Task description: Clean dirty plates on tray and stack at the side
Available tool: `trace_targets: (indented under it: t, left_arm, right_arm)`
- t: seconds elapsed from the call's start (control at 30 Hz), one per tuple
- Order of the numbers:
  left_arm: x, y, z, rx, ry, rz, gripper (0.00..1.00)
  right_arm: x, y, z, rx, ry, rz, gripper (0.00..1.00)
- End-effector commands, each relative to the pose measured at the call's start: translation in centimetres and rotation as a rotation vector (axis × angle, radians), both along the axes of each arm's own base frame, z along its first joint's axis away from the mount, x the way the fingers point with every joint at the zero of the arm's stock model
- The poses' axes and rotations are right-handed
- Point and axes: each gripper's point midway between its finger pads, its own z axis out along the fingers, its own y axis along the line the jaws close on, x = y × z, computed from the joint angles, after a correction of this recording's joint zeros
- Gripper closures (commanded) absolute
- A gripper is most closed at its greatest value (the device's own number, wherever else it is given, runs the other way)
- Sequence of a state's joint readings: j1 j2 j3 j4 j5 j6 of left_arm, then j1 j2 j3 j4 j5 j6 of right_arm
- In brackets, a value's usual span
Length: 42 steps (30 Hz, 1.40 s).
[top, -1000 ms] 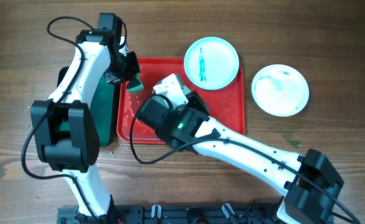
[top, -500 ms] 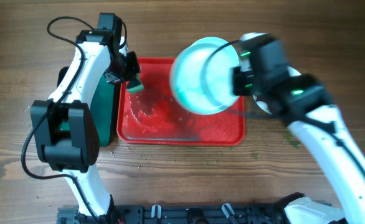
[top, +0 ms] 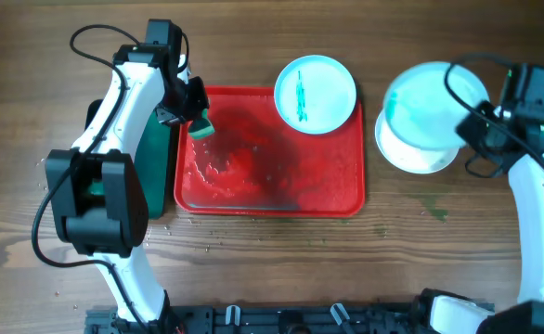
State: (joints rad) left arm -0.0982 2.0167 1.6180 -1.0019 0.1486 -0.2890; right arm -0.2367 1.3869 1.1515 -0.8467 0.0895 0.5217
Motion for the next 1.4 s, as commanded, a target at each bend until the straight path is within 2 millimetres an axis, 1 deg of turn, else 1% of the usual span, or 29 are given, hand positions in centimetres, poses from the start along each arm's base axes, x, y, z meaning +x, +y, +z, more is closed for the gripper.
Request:
trace_targets:
  t: [0.0,0.07,0.13,0.27,0.3,0.33,0.37,0.4,0.43,0.47,0.5,0.6,0.7,0.77,0.8,0.87,0.93,0.97,1.03,1.1,1.13,1.2,1.37]
  left_arm:
    - [-0.2,-0.3,0.6,-0.014,-0.015,-0.024,0.96]
    - [-0.2,-0.3,0.6,-0.014,-0.015,-0.024,0.96]
    - [-0.1,-0.4,0.6,-0.014,-0.019,-0.024,0.96]
    - [0.0,-0.4,0.6,-0.014,-0.022,-0.024,0.96]
    - [0.0,-0.4,0.6,-0.014,-0.022,-0.024,0.96]
    - [0.0,-0.4,0.6,-0.014,-0.022,-0.024,0.96]
    - [0.0,-0.4,0.6,-0.014,-0.022,-0.024,0.96]
    - [0.0,-0.4,0.6,-0.014,-0.022,-0.024,0.96]
    - [0.0,-0.4,0.6,-0.014,-0.022,-0.024,0.96]
    - [0.0,-0.4,0.6,-0.014,-0.022,-0.024,0.96]
    - [0.0,-0.4,0.6,-0.014,-0.023,-0.024,0.96]
    - [0.0,-0.4,0.6,-0.014,-0.023,-0.024,0.96]
    - [0.0,-0.4,0.6,-0.014,-0.023,-0.024,0.96]
    - [0.1,-0.4,0.6,-0.015,-0.027,-0.024,0.96]
    - [0.2,-0.4,0.6,-0.015,-0.030,-0.024,0.96]
    - [0.2,-0.4,0.7,-0.015,-0.031,-0.024,0.96]
    - [0.2,-0.4,0.7,-0.015,-0.032,-0.024,0.96]
    - [0.2,-0.4,0.7,-0.015,-0.032,-0.023,0.96]
    - [0.3,-0.4,0.7,-0.016,-0.032,-0.017,0.96]
    - [0.2,-0.4,0.7,-0.016,-0.031,-0.017,0.96]
    - [0.2,-0.4,0.7,-0.016,-0.031,-0.017,0.96]
    - [0.3,-0.4,0.7,-0.016,-0.032,-0.017,0.96]
    - [0.2,-0.4,0.7,-0.016,-0.031,-0.017,0.96]
  right_arm:
    - [-0.5,-0.7,-3.6,0.037,0.032,-0.065,0.96]
    - [-0.2,-0.7,-4.8,0.041,0.027,-0.073,0.96]
    - [0.2,-0.8,-6.5,0.042,0.026,-0.074,0.96]
    - [0.5,-0.9,-8.9,0.051,0.064,-0.074,0.96]
    - [0.5,-0.9,-9.5,0.055,0.081,-0.074,0.95]
    - [0.4,-0.9,-10.1,0.058,0.096,-0.074,0.92]
    - [0.5,-0.8,-10.5,0.065,0.105,-0.071,0.76]
    - [0.8,-0.5,-10.9,0.081,0.102,-0.056,0.53]
    - [1.3,0.1,-11.1,0.105,0.090,-0.015,0.38]
    - [2.0,0.9,-10.9,0.133,0.063,0.046,0.28]
    - [2.8,1.9,-10.5,0.166,0.029,0.114,0.26]
    - [4.7,3.9,-8.5,0.228,-0.047,0.228,0.25]
    - [6.2,6.3,-6.1,0.243,-0.076,0.331,0.28]
    - [7.0,9.0,-4.5,0.236,-0.082,0.416,0.29]
    - [7.4,10.4,-4.0,0.237,-0.091,0.450,0.28]
    - [8.1,13.8,-3.3,0.280,-0.124,0.496,0.29]
    - [8.4,16.5,-3.4,0.294,-0.132,0.542,0.32]
    - [8.4,17.3,-3.7,0.290,-0.127,0.550,0.34]
    - [8.4,18.6,-5.2,0.259,-0.081,0.537,0.39]
    - [8.7,19.7,-6.3,0.244,-0.052,0.553,0.44]
    - [9.3,20.4,-7.2,0.239,-0.029,0.565,0.49]
    - [10.0,20.7,-8.2,0.226,-0.002,0.564,0.51]
    - [11.9,20.9,-10.9,0.202,0.057,0.585,0.51]
